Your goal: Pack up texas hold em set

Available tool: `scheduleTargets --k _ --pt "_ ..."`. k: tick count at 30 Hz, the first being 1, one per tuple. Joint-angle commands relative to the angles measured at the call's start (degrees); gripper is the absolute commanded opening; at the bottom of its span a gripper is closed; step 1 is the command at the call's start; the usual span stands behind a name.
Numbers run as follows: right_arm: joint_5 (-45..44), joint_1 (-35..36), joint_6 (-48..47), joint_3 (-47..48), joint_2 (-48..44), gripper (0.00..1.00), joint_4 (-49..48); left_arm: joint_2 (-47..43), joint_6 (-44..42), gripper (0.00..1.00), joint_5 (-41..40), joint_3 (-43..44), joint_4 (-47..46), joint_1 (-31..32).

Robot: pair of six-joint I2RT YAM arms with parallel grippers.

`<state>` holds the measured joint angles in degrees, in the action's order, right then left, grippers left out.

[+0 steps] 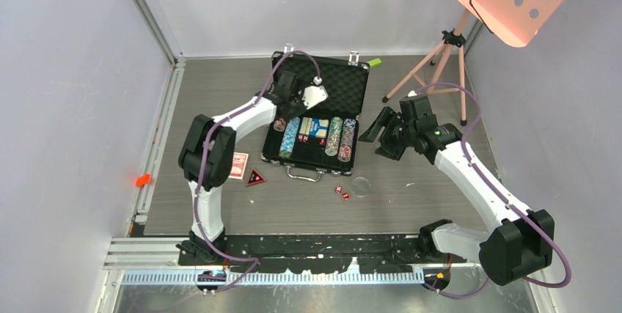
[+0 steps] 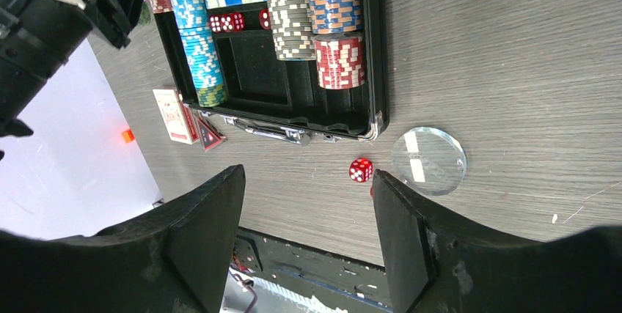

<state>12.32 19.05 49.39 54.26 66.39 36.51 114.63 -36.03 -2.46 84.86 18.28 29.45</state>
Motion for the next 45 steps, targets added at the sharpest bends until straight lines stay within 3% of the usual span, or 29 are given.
scheduleTargets --k 1,7,14,16,17,19,20,25,31,34,38,45 --pt "0.35 0.03 -1.1 2.33 0.01 0.7 -0.51 -5.46 -0.18 0.29 2.19 -3.37 9.88 1.2" --pt "0.28 0.02 -0.89 2.08 -0.98 0.7 -0.67 -7.34 0.61 0.31 3.14 -4.16 7.17 1.22" --pt "-4.75 0.11 -3.1 1.64 -4.07 0.74 2.22 -13.01 6.08 0.42 1.31 -1.76 4.14 1.48" --pt "-9.62 1.14 -4.74 1.98 -4.94 0.83 4.43 -15.81 11.63 0.52 0.14 -2.2 3.82 1.57" --pt "-16.65 3.69 -5.44 2.51 -5.21 0.86 6.37 -17.34 16.05 0.64 -1.74 -2.43 3.83 1.57" --pt "-25.26 8.64 -6.98 2.78 -5.67 0.93 8.64 -20.15 25.47 0.97 -5.71 -2.51 6.1 1.57" --pt "-26.88 10.99 -7.19 2.61 -5.57 0.94 8.91 -21.65 29.25 0.99 -7.62 -2.78 8.49 1.57" --pt "-28.62 14.76 -3.98 -1.35 -6.57 0.92 7.08 -30.87 46.22 1.0 -11.88 -11.43 12.34 1.57" --pt "-33.36 19.37 1.26 -5.3 -9.82 0.89 5.88 -44.66 56.77 1.0 -3.44 -26.72 11.84 1.57" --pt "-31.04 21.4 2.27 -8.56 -10.3 0.81 3.81 -50.58 59.57 0.95 3.4 -33.1 10.21 1.77" --pt "-23.7 24.5 -1.8 -13.27 -10.08 0.64 -2.64 -55.83 61.73 0.92 4.35 -37.35 11.91 3.19" --pt "-18.01 28.61 -5.83 -16.2 -7.17 0.58 -8.3 -62.28 62.98 1.0 5.59 -42.67 9.9 2.88"
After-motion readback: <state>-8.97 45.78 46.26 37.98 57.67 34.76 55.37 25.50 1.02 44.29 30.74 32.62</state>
